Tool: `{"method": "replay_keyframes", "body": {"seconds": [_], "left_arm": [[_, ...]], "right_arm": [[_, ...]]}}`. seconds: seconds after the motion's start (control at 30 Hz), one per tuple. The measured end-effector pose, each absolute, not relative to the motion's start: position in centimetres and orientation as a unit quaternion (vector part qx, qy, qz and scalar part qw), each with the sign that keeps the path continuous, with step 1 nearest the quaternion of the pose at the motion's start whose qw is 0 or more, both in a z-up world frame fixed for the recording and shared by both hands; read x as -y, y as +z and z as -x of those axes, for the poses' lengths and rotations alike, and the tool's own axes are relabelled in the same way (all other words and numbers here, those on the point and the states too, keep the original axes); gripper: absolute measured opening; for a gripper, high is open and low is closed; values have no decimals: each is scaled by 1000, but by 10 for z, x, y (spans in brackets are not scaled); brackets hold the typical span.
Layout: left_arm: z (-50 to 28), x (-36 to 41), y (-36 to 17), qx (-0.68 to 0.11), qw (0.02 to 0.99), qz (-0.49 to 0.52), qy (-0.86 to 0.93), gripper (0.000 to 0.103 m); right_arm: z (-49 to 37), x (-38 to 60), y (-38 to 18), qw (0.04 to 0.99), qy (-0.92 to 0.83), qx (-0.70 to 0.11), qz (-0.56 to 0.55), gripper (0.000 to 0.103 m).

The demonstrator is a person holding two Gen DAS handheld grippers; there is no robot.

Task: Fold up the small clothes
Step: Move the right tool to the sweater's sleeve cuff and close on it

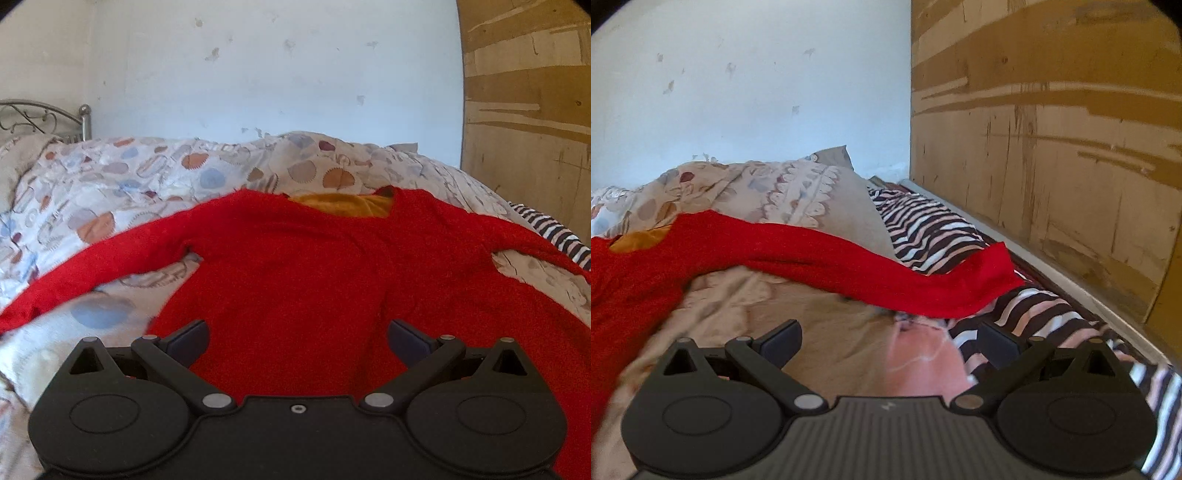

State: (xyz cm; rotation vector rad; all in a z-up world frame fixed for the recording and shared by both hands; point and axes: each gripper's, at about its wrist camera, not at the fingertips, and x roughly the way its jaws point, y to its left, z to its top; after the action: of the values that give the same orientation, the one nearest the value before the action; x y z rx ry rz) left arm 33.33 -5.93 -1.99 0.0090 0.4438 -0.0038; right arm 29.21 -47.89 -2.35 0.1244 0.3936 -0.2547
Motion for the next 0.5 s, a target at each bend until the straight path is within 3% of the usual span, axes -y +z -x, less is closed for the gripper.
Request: {"method": "replay_keyframes", "body": {"seconds": [0.13, 0.2, 0.33, 0.43, 0.5], "left_arm": [[-340, 58, -32, -239, 971, 2, -7, 102], [-342, 57, -36, -249, 968, 3, -6, 102], [-344, 57, -38, -255, 967, 4, -10, 102], [-345, 57, -39, -257, 966, 2, -11, 102], [-345, 58, -39, -257, 966, -1, -12, 102]], "right_arm": [[-317, 522, -35, 960, -154, -200, -121, 101], [-328, 540, -40, 952, -185, -199, -141, 90], [-342, 559, -45, 945, -217, -189, -156, 84], [-353, 567, -46, 943, -228, -185, -157, 69], [-363, 571, -46, 938, -236, -190, -167, 51]]}}
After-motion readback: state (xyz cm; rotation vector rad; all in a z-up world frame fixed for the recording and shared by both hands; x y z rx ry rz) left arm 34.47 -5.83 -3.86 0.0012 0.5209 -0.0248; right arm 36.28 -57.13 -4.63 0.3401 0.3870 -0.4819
